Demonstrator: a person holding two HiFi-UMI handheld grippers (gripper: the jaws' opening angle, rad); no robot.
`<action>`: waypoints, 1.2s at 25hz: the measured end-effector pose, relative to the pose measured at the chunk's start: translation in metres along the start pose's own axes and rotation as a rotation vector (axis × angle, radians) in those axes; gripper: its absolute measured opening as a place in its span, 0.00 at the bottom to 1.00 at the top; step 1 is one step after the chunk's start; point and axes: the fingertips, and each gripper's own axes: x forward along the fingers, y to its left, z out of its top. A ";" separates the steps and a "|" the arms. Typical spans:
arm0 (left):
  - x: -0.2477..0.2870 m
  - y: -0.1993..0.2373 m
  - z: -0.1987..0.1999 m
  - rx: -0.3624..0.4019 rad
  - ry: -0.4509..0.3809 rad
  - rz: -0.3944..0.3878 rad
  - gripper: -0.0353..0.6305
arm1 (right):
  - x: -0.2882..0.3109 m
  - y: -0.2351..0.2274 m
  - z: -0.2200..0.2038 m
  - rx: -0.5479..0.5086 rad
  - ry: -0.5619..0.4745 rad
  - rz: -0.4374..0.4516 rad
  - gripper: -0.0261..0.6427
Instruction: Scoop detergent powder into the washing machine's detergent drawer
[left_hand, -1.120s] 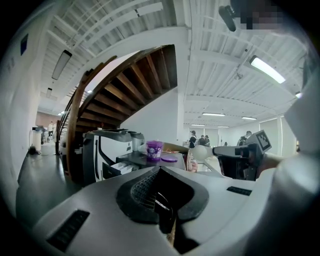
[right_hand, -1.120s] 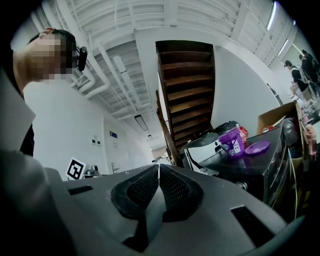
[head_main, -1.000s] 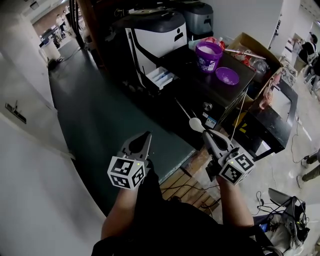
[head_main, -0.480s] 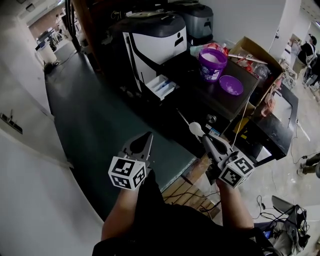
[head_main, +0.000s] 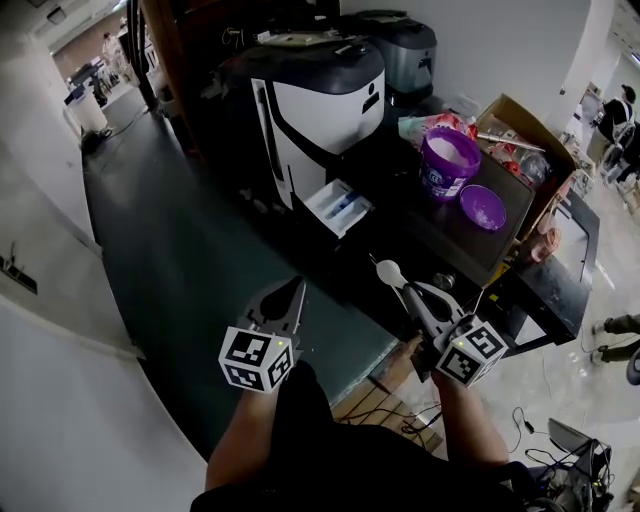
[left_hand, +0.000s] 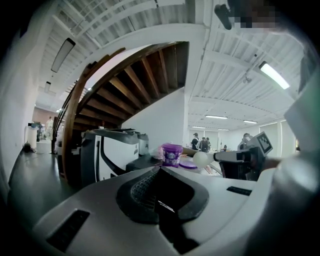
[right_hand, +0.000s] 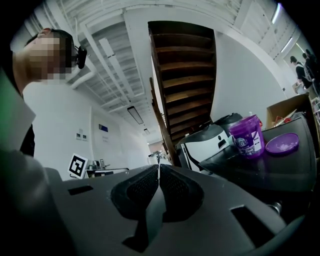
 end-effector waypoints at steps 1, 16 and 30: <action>0.005 0.011 0.002 -0.004 0.001 -0.001 0.06 | 0.012 -0.002 0.000 0.002 0.006 -0.002 0.07; 0.041 0.212 0.091 -0.002 0.013 -0.005 0.06 | 0.224 0.013 0.086 0.019 0.008 -0.020 0.07; 0.101 0.228 0.124 -0.012 0.028 -0.118 0.06 | 0.259 -0.003 0.109 0.029 0.013 -0.086 0.07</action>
